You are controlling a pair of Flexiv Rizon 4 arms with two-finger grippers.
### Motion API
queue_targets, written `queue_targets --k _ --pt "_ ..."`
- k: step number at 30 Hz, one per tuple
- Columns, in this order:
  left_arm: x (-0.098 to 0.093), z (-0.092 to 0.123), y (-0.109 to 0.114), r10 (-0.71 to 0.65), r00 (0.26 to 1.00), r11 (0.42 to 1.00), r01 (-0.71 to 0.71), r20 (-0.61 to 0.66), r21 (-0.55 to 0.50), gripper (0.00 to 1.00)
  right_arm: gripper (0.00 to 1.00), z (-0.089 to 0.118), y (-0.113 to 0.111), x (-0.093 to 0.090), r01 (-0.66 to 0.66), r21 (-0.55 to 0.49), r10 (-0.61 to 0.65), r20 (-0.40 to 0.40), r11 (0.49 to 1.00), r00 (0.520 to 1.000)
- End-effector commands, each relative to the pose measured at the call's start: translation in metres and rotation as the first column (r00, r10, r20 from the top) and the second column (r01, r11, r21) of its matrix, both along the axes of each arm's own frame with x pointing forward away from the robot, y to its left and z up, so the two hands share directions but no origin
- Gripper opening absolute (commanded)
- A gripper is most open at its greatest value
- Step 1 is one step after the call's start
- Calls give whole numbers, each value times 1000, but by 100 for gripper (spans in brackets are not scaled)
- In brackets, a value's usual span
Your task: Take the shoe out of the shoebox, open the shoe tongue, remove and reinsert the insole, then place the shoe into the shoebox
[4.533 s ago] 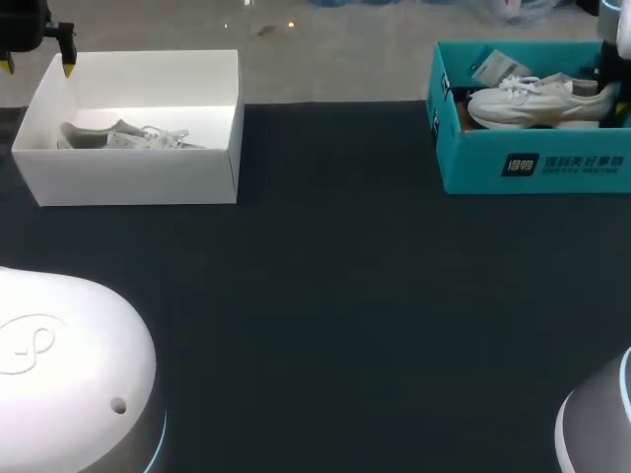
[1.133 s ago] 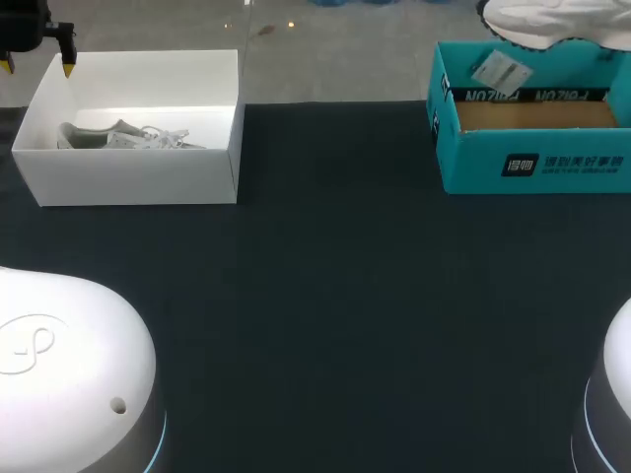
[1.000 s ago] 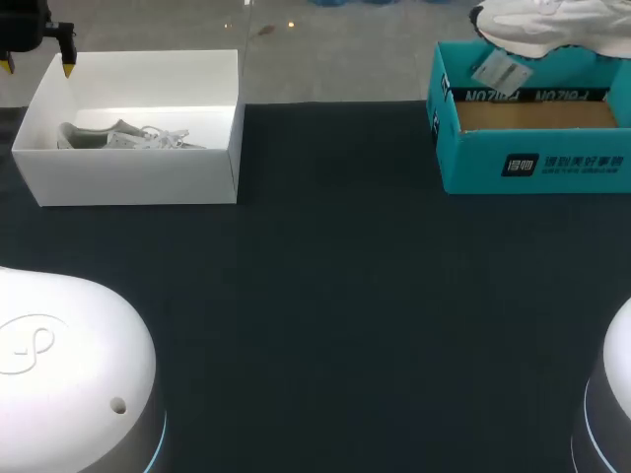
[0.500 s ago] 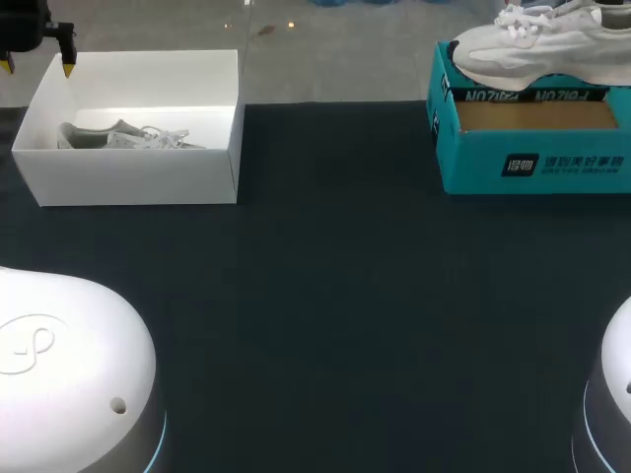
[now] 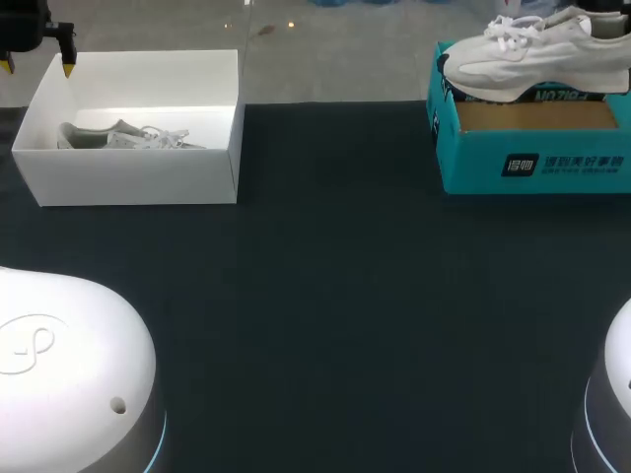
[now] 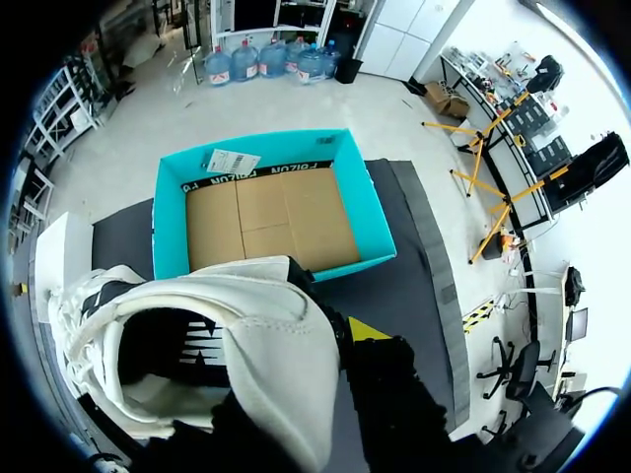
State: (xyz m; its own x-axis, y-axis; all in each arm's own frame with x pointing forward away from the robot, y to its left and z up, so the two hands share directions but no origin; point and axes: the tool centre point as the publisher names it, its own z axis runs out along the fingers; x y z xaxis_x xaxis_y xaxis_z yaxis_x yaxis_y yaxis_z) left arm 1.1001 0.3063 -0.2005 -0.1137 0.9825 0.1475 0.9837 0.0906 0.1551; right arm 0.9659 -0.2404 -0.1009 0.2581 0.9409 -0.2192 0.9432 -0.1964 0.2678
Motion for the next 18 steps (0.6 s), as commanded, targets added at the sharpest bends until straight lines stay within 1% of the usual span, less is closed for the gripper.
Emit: queue_targets --k 1,4,5,6,8,10,14,18 --pt "0 0 0 1 1000 1000 -1 0 2 100 0 1 0 0 0 2 0 0 1000 1000" --pt "0 0 0 1 1000 1000 -1 0 2 100 0 1 0 0 0 2 0 0 1000 1000" --pt "0 0 0 1 1000 1000 -1 0 2 100 0 1 1 -4 12 3 -12 0 1000 1000" --pt "0 0 0 1 1000 1000 -1 0 2 100 0 2 4 -9 20 -22 -20 12 1000 1000" --pt "0 0 0 1 1000 1000 -1 0 2 100 0 2 12 -21 15 -33 -14 24 999 1000" --pt "0 0 0 1 1000 1000 -1 0 2 100 0 2 20 -33 23 -66 -21 41 998 999" --pt "0 0 0 1 1000 1000 -1 0 2 100 0 0 40 -59 29 -27 -28 39 999 999" --pt "0 0 0 1 1000 1000 -1 0 2 100 0 1 60 -83 19 1 -19 15 1000 1000"
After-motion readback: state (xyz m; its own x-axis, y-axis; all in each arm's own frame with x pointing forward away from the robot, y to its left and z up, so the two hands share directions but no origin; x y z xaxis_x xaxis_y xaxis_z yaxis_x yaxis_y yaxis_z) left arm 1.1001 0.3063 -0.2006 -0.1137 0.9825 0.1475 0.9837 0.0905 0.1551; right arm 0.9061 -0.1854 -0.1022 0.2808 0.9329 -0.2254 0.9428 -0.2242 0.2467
